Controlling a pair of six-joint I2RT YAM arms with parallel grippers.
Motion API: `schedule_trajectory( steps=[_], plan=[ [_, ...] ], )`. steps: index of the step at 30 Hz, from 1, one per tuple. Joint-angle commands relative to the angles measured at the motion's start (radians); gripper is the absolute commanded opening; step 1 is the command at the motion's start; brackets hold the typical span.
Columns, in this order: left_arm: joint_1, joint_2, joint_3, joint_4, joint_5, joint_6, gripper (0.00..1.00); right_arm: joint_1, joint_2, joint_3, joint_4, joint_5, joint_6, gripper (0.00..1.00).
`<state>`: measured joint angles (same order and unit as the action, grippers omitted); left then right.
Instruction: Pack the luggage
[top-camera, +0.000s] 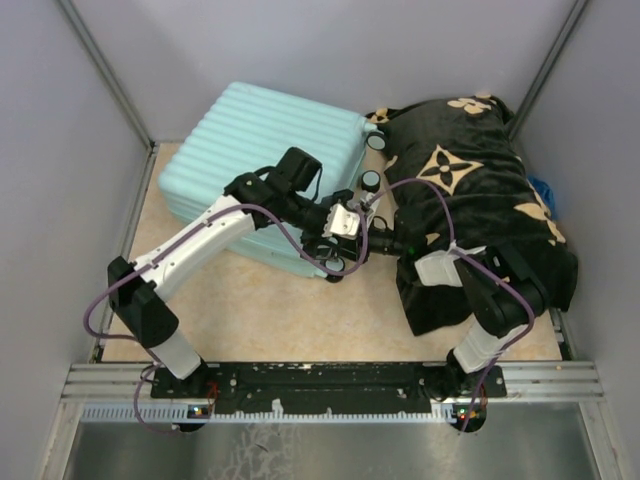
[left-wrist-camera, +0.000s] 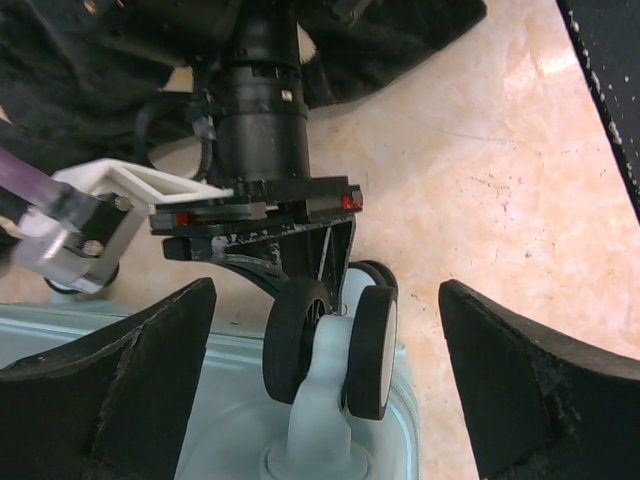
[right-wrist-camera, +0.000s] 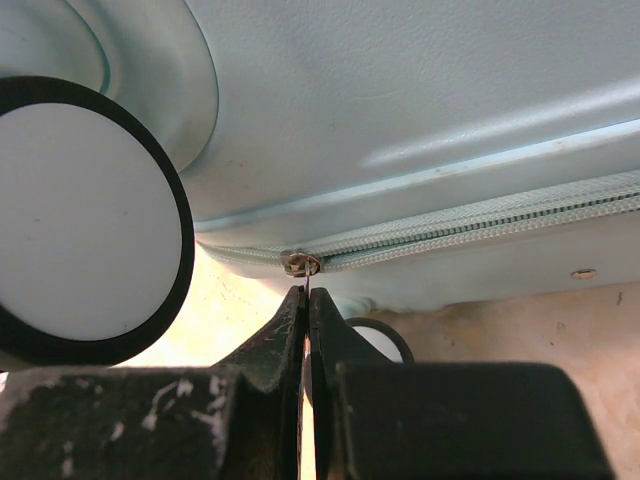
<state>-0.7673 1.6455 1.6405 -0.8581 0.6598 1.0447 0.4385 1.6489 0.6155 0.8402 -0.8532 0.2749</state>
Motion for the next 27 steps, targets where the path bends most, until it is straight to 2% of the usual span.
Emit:
schedule_trajectory(
  steps=[1, 9, 15, 21, 27],
  plan=[
    [-0.009, 0.037, 0.041, -0.102, -0.028, 0.066, 0.97, -0.009, -0.064, -0.004, 0.028, 0.088, -0.060, 0.00],
    [-0.016, 0.091, 0.058, -0.124, -0.118, 0.079, 0.84, -0.011, -0.118, -0.021, -0.020, 0.206, -0.159, 0.00],
    [-0.017, 0.072, 0.044, -0.167, -0.123, 0.117, 0.65, -0.033, -0.139, 0.000, -0.057, 0.306, -0.263, 0.00],
    [-0.017, 0.056, 0.033, -0.237, -0.150, 0.139, 0.48, -0.103, -0.099, 0.047, -0.062, 0.348, -0.303, 0.00],
    [-0.016, 0.052, 0.026, -0.327, -0.162, 0.178, 0.39, -0.127, -0.022, 0.145, -0.090, 0.384, -0.347, 0.00]
  ],
)
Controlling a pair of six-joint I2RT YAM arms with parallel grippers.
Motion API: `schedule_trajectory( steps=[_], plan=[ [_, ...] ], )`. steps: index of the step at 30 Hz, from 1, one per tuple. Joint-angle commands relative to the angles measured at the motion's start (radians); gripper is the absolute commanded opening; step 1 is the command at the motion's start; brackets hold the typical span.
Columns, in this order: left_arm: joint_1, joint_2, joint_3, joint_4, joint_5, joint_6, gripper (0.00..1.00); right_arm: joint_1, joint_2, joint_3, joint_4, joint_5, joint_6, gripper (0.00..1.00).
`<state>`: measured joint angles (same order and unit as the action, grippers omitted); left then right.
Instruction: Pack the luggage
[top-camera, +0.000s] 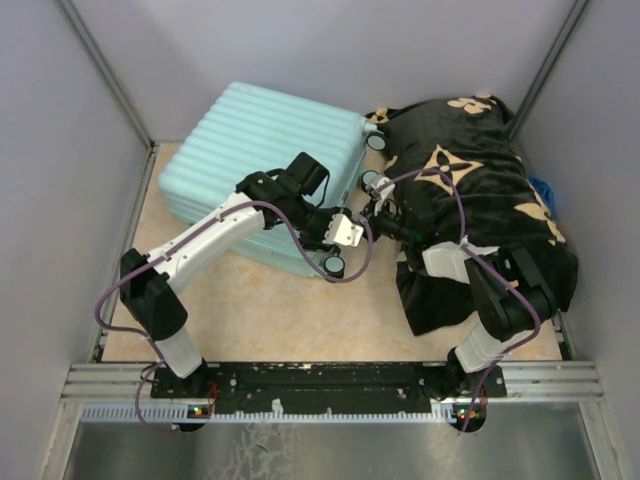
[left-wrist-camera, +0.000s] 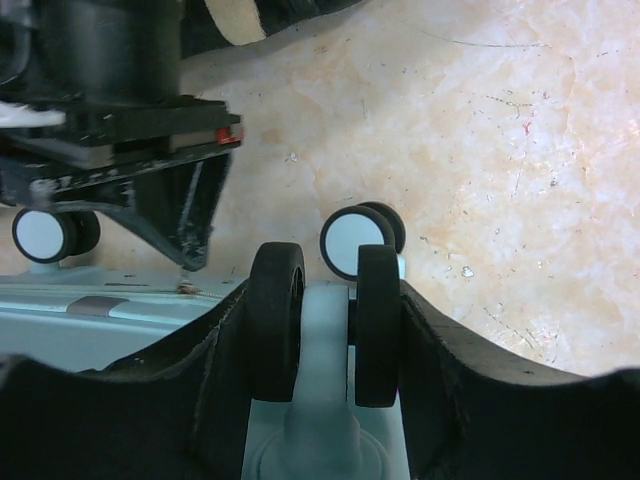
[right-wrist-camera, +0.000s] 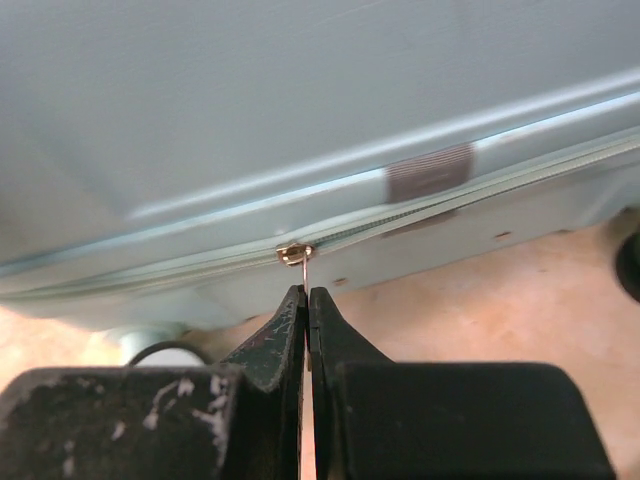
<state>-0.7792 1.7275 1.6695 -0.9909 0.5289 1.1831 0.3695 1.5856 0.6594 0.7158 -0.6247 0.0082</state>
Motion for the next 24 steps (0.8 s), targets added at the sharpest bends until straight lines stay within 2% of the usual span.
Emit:
schedule_trajectory(
  steps=[1, 9, 13, 17, 24],
  plan=[
    [-0.004, -0.034, -0.007, -0.203, -0.031, 0.042, 0.39, -0.059, 0.054, 0.119, 0.034, 0.164, -0.086, 0.00],
    [-0.005, -0.065, -0.045, -0.268, -0.024, 0.065, 0.36, -0.103, 0.172, 0.262, 0.039, 0.228, -0.103, 0.00],
    [-0.003, -0.074, -0.042, -0.355, -0.037, 0.077, 0.34, -0.098, 0.172, 0.283, 0.039, 0.178, -0.063, 0.00],
    [0.004, -0.113, -0.080, -0.422, -0.056, 0.066, 0.33, -0.047, 0.126, 0.221, 0.056, 0.156, -0.034, 0.00],
    [0.011, -0.318, -0.300, -0.422, -0.177, 0.093, 0.37, 0.109, 0.012, 0.050, 0.129, 0.211, 0.011, 0.00]
  ],
)
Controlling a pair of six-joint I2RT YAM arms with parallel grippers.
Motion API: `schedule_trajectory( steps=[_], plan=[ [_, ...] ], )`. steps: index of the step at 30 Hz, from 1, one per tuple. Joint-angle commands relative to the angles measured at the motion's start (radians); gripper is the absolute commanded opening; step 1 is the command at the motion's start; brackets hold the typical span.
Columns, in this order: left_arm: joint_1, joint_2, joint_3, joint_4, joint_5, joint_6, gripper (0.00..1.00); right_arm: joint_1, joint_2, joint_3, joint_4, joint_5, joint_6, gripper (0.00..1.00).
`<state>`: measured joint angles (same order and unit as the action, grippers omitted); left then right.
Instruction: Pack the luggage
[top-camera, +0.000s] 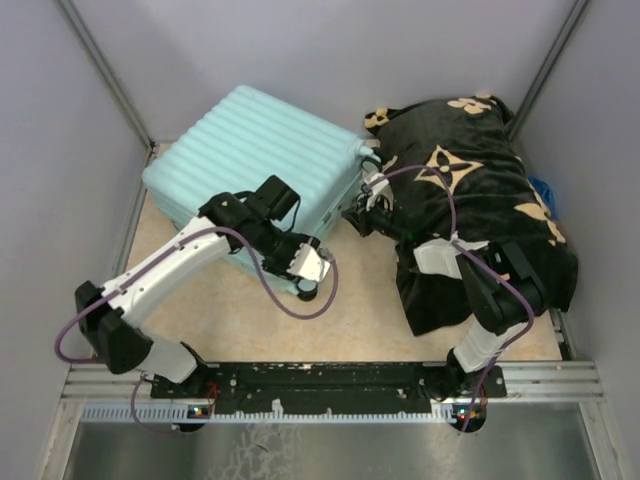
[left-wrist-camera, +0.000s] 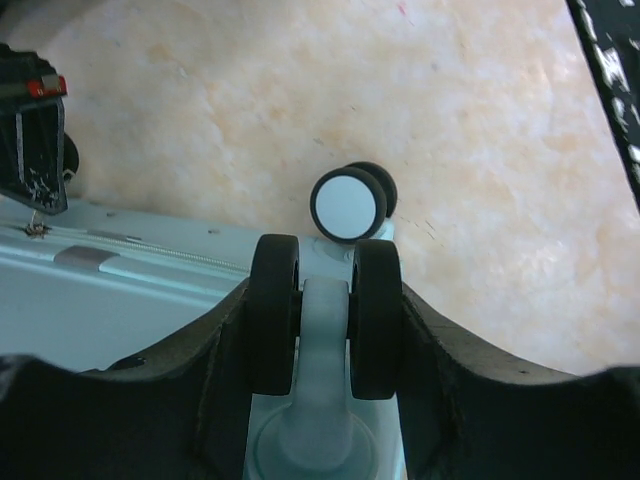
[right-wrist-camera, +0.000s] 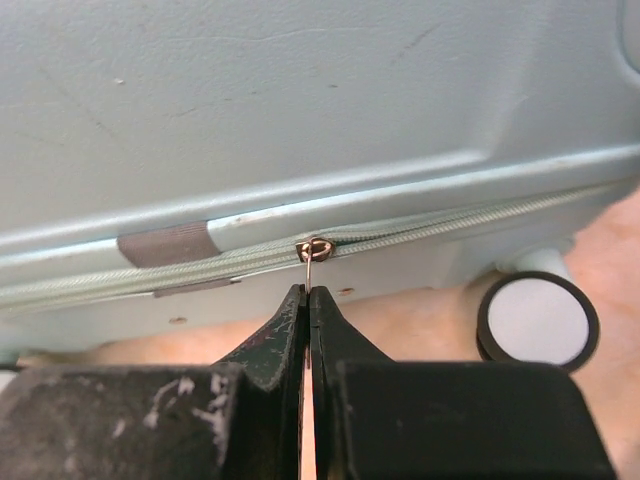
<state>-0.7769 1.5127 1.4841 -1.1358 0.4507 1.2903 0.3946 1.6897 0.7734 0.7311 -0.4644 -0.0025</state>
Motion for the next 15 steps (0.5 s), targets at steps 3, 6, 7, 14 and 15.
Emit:
schedule_trajectory(
  steps=[3, 6, 7, 14, 15],
  plan=[
    [0.016, -0.163, -0.146, -0.277, -0.112, -0.028, 0.51, 0.114, -0.103, -0.109, 0.133, 0.080, 0.041, 0.00],
    [0.019, -0.212, -0.116, -0.251, -0.070, -0.038, 0.74, 0.119, -0.102, -0.127, 0.145, 0.102, 0.042, 0.00],
    [0.018, -0.229, -0.098, -0.225, -0.037, -0.050, 0.78, 0.119, -0.100, -0.127, 0.145, 0.107, 0.037, 0.00],
    [0.015, -0.323, 0.010, 0.007, 0.213, -0.299, 0.86, 0.119, -0.090, -0.114, 0.150, 0.093, 0.024, 0.00],
    [0.015, -0.331, 0.008, 0.056, 0.196, -0.338, 0.85, 0.118, -0.088, -0.113, 0.153, 0.095, 0.025, 0.00]
  ],
)
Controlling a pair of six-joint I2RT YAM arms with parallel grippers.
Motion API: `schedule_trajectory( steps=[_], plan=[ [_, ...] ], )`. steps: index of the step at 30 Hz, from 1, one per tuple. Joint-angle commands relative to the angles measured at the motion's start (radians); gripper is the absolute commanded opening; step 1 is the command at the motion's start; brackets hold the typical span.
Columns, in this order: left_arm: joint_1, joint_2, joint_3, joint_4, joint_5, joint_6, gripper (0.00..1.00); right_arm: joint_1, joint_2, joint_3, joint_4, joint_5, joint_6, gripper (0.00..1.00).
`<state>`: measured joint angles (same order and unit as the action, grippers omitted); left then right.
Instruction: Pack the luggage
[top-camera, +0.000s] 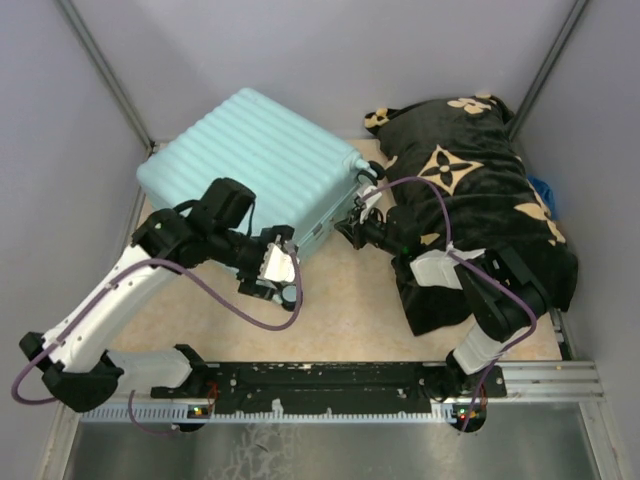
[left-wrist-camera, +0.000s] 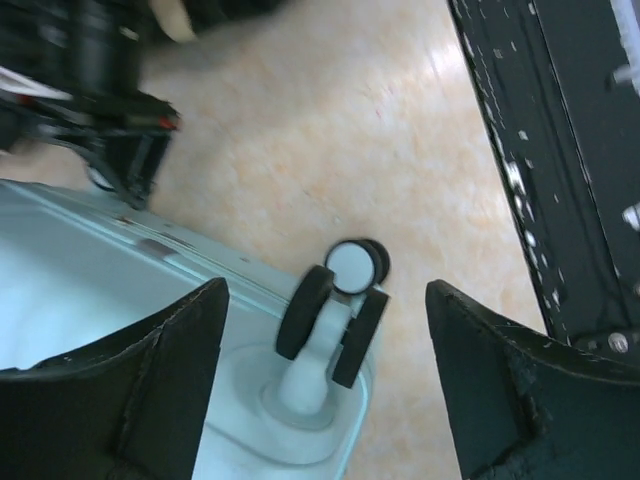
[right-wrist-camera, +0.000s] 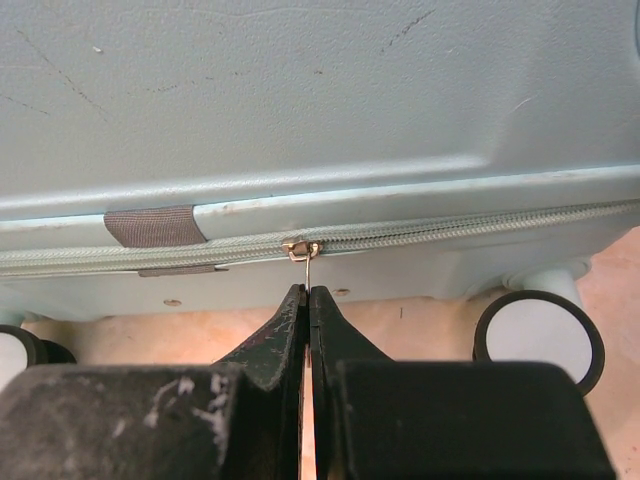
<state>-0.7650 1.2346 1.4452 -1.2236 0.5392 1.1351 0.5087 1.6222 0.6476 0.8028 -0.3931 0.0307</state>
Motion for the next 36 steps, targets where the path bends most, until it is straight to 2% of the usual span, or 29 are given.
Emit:
schedule_trajectory(
  steps=[1, 7, 10, 12, 18, 20, 23, 24, 28, 31, 36],
  plan=[
    [0.003, -0.058, 0.033, 0.207, 0.062, -0.209, 0.84, 0.004, -0.019, 0.013, 0.086, 0.026, -0.008, 0.00],
    [-0.010, 0.066, -0.016, 0.532, -0.230, -0.359, 0.72, 0.004, -0.017, 0.012, 0.089, 0.055, -0.018, 0.00],
    [-0.028, 0.146, 0.004, 0.536, -0.292, -0.284, 0.66, 0.002, -0.025, 0.007, 0.079, 0.083, -0.036, 0.00],
    [-0.044, 0.176, -0.023, 0.572, -0.382, -0.255, 0.63, -0.006, -0.029, 0.000, 0.085, 0.088, -0.046, 0.00],
    [-0.048, 0.138, -0.137, 0.580, -0.363, -0.139, 0.58, -0.039, -0.027, -0.015, 0.114, 0.109, -0.074, 0.00],
    [-0.050, 0.104, -0.190, 0.556, -0.340, -0.094, 0.57, -0.054, -0.019, -0.016, 0.122, 0.110, -0.074, 0.00],
    [-0.053, 0.075, -0.258, 0.404, -0.300, 0.047, 0.56, -0.074, -0.010, -0.014, 0.132, 0.099, -0.083, 0.00],
    [-0.052, 0.066, -0.282, 0.382, -0.315, 0.050, 0.55, -0.084, -0.007, -0.014, 0.134, 0.091, -0.087, 0.00],
    [-0.039, 0.068, -0.277, 0.243, -0.341, 0.092, 0.49, -0.119, 0.001, -0.012, 0.137, 0.072, -0.112, 0.00],
    [-0.011, 0.077, -0.252, 0.173, -0.306, 0.119, 0.45, -0.151, 0.008, -0.012, 0.144, 0.068, -0.129, 0.00],
    [0.012, 0.079, -0.247, 0.124, -0.305, 0.153, 0.43, -0.203, 0.019, 0.007, 0.185, 0.070, -0.114, 0.00]
  ],
)
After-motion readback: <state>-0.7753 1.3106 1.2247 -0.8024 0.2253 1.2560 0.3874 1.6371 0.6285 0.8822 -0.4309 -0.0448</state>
